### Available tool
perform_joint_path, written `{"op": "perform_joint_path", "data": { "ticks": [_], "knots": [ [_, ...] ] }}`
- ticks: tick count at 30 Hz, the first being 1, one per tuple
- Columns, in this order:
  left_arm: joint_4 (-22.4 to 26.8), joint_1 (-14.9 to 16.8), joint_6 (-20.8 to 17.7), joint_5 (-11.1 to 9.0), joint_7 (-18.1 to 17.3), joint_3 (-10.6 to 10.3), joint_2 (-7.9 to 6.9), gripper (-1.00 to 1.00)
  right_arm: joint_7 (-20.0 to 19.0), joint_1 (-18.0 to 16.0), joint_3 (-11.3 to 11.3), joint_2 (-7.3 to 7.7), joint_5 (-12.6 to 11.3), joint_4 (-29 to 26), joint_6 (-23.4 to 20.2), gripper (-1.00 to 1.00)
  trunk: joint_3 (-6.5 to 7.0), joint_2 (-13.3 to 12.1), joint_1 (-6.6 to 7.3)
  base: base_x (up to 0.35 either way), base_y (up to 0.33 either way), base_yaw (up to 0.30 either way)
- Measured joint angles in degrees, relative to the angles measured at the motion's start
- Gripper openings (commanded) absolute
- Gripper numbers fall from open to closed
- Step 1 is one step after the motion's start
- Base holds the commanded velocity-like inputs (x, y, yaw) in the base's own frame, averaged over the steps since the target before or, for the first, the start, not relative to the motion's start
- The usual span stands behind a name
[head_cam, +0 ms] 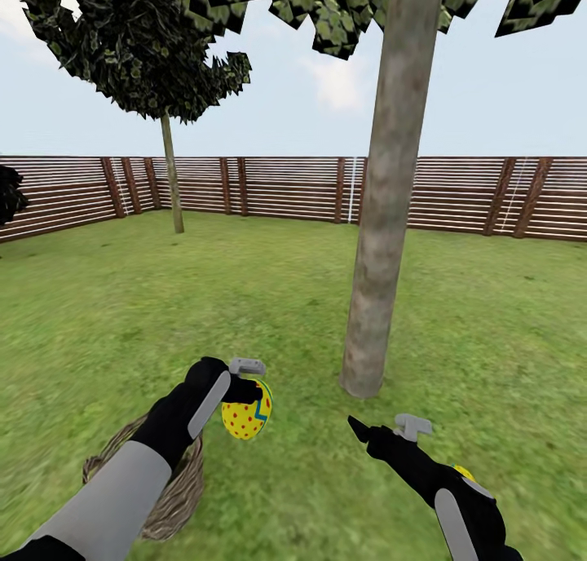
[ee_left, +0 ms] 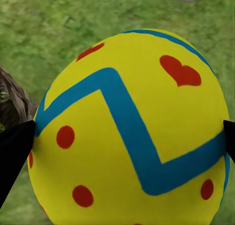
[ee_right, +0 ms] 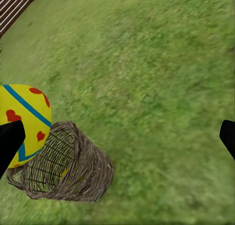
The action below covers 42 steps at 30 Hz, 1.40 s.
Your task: Take the three Easter eggs out of the wicker basket on the lawn in the garden, then place them on the lawn next to a single tree (choose any tree) so that all three eggs are next to the same tree and none are left in the basket.
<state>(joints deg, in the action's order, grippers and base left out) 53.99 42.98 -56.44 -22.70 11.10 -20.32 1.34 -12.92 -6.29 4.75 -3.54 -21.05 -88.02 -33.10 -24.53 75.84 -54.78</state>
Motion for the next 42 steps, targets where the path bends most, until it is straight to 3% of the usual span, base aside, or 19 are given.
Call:
{"op": "perform_joint_path", "data": {
  "ticks": [26,42],
  "knots": [
    [0.0,0.0,0.0,0.0,-0.02,-0.07,0.03,-1.0,0.0,0.0,0.01,0.0,-0.01,0.0,0.03,1.0,4.67,-10.43,5.71,0.0,0.0,0.0],
    [0.1,-0.05,-0.08,-0.17,-0.07,-0.07,0.04,-1.0,0.0,0.01,0.08,0.02,-0.09,-0.01,0.0,1.0,5.38,-10.45,5.72,0.0,0.0,-0.147]
  ]
}}
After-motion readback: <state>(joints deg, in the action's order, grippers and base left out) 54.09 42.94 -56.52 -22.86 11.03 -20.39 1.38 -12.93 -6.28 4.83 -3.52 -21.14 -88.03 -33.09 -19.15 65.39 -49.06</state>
